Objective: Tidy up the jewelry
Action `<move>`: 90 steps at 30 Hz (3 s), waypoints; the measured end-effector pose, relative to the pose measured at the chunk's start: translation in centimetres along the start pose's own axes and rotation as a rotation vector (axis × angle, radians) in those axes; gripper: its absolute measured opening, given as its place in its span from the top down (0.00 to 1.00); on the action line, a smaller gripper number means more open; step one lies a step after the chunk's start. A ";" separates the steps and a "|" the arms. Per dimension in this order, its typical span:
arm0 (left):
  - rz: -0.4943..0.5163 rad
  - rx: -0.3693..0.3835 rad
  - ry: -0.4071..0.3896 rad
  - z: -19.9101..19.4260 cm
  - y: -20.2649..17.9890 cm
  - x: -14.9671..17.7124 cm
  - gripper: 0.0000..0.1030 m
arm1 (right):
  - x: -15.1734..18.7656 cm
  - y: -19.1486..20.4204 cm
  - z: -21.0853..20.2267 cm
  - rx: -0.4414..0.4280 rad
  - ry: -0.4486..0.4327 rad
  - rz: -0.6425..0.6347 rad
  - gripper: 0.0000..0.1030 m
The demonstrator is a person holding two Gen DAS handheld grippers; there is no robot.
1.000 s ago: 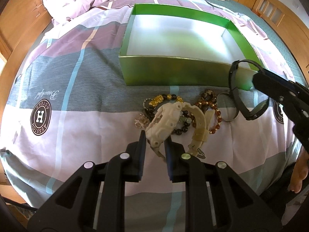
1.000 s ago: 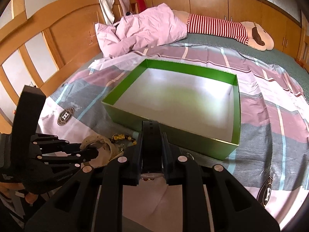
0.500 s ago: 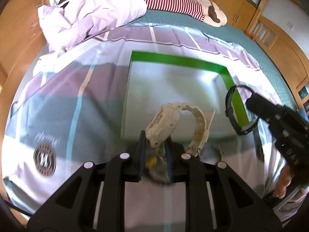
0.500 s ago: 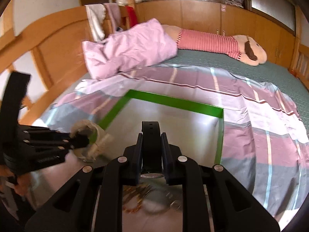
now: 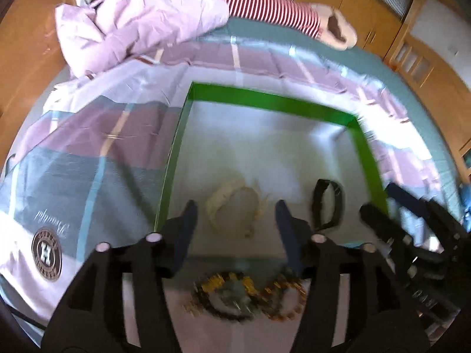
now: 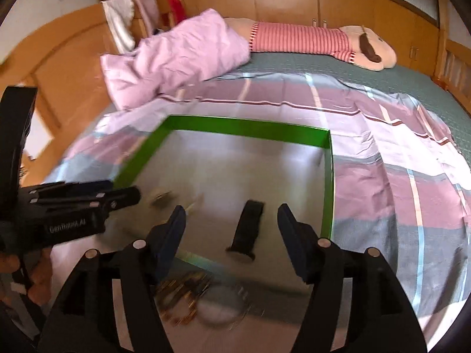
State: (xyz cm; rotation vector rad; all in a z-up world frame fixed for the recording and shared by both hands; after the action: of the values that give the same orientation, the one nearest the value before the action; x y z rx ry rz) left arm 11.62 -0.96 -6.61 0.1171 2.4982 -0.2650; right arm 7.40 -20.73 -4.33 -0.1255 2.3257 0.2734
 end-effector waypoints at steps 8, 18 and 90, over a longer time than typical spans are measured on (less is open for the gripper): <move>0.093 -0.114 0.095 -2.4 1.8 7.2 0.38 | 6.8 3.3 -0.4 -0.043 0.166 -0.124 0.38; 0.047 -0.138 0.223 0.9 3.2 9.5 0.29 | 12.2 3.9 4.7 0.067 0.324 -0.190 0.38; 0.032 -0.183 0.311 6.0 3.8 11.8 0.27 | 12.9 6.7 4.1 -0.010 0.293 -0.255 0.64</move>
State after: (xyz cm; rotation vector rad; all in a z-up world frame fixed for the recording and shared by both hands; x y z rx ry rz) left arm 6.07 1.70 -18.91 0.1308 2.8115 -0.0026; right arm 0.09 -13.33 -15.30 -0.4923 2.5629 0.1459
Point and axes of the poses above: each gripper's, at about its wrist camera, not at the fingertips, and z roughly the way its jaws point, y to its left, x to its underside, the point moved 9 cm from there along z, roughly the way its jaws point, and after that the axes turned 4 degrees about -y, right-handed, at the moved point
